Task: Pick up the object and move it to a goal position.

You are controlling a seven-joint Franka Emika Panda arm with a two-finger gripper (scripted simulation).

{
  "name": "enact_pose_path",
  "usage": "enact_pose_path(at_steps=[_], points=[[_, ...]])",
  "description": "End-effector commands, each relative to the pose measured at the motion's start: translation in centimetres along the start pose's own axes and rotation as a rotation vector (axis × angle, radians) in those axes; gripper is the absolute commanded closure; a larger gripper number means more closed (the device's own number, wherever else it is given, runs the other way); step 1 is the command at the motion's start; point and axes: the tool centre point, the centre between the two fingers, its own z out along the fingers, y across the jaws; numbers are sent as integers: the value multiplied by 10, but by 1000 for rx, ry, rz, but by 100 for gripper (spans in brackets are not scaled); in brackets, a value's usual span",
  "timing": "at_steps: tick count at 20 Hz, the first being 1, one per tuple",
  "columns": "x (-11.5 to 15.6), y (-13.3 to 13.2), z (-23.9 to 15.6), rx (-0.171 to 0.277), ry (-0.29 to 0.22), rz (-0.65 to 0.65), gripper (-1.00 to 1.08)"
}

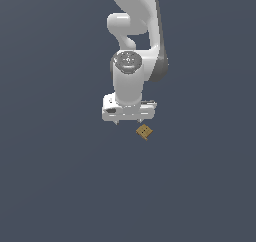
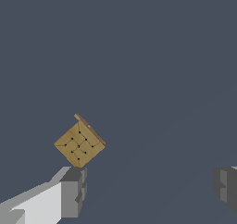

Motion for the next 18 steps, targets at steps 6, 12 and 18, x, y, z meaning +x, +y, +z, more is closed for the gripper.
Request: enact_pose_path(at_steps=[6,12,18], points=[[-1,-15,19,-10,9,-132,-92],[-4,-37,43,-21,23,-321,-92],[-10,-63,69,-27,40,-529,-92]])
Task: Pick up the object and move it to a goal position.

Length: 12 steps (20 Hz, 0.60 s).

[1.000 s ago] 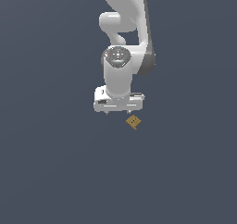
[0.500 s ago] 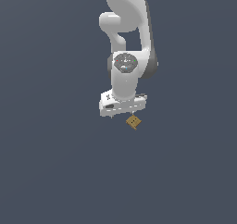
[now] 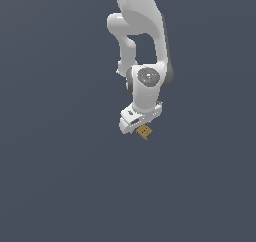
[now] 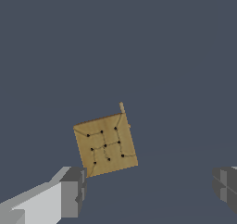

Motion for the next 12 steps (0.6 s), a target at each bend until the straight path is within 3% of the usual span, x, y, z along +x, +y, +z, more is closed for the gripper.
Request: enact_pose_path(at_steps=[1,12], points=[[2,-10,9,-2,8,-78,-92],[6,-34,28,-4,26,-249,-92]])
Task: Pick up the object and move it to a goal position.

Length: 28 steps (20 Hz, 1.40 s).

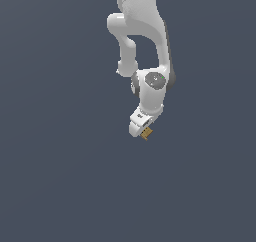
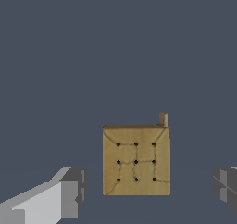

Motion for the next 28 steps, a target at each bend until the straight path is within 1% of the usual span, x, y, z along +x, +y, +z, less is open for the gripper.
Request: enact_pose_path(at_steps=[1,7,16,21,22,28], points=[[1,-2,1,-1,2,-16,-92],[0,-2,6,0,1,-11,-92],[0,-3,45,-1,2,-17,-92],[1,-2,52,-1,2,-17,-92],[1,-2,52,-1,2,-17,108],[1,-2,52,-1,2,-17,108]])
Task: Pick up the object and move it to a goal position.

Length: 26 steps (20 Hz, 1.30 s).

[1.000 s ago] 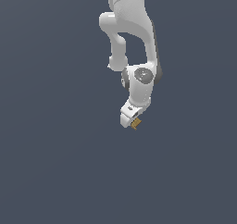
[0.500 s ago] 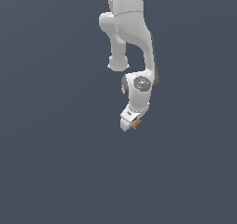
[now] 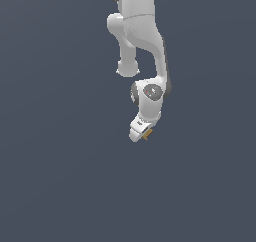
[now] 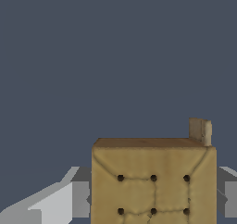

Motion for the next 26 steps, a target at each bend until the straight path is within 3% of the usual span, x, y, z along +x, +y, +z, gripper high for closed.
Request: enact_pose_path(at_steps=[1,12,26], points=[[0,-1,1,1,0,-1,108],[7,6,-16,1,1,-2,108],[41,44,-103,2,1,-2,108]])
